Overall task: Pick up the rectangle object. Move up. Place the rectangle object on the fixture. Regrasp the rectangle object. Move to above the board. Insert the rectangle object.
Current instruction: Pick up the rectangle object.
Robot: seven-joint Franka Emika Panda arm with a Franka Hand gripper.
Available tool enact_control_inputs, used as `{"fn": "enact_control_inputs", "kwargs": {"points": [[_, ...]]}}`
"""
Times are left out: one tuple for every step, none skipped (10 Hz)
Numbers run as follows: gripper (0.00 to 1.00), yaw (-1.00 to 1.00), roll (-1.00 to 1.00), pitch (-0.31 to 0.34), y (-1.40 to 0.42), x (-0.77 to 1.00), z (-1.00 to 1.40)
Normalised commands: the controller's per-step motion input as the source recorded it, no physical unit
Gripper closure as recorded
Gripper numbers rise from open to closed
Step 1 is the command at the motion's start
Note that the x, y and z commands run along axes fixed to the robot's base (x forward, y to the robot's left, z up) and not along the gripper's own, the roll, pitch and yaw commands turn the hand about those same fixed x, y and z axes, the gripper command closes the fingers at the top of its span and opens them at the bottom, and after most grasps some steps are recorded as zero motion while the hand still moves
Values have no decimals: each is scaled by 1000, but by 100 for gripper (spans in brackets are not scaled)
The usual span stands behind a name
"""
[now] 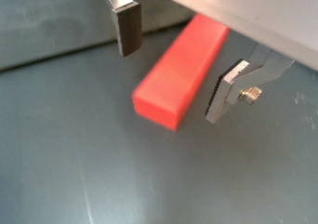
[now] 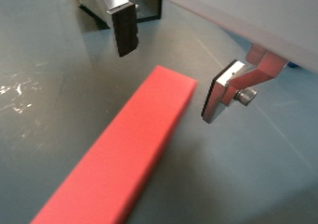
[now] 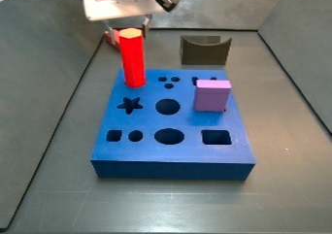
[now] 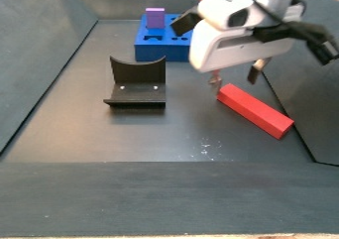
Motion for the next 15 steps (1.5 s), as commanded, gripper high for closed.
{"fn": "enact_control_inputs", "kwargs": {"points": [[0,109,90,-59,0,0,-1000],[0,77,7,-94,0,-137,-783],[0,100,6,-93,0,-177,-580],[0,94,-20,-117,9,-177,-329],[0,57,-83,-146,0,-160,-166],[0,0,-91,-113,0,-51,0],[0,0,0,-4,0,0,0],[100,0,0,0,0,0,0],[100,0,0,0,0,0,0],[100,0,0,0,0,0,0],[100,0,0,0,0,0,0],[100,0,0,0,0,0,0],[100,0,0,0,0,0,0],[100,0,0,0,0,0,0],[100,0,0,0,0,0,0]]}}
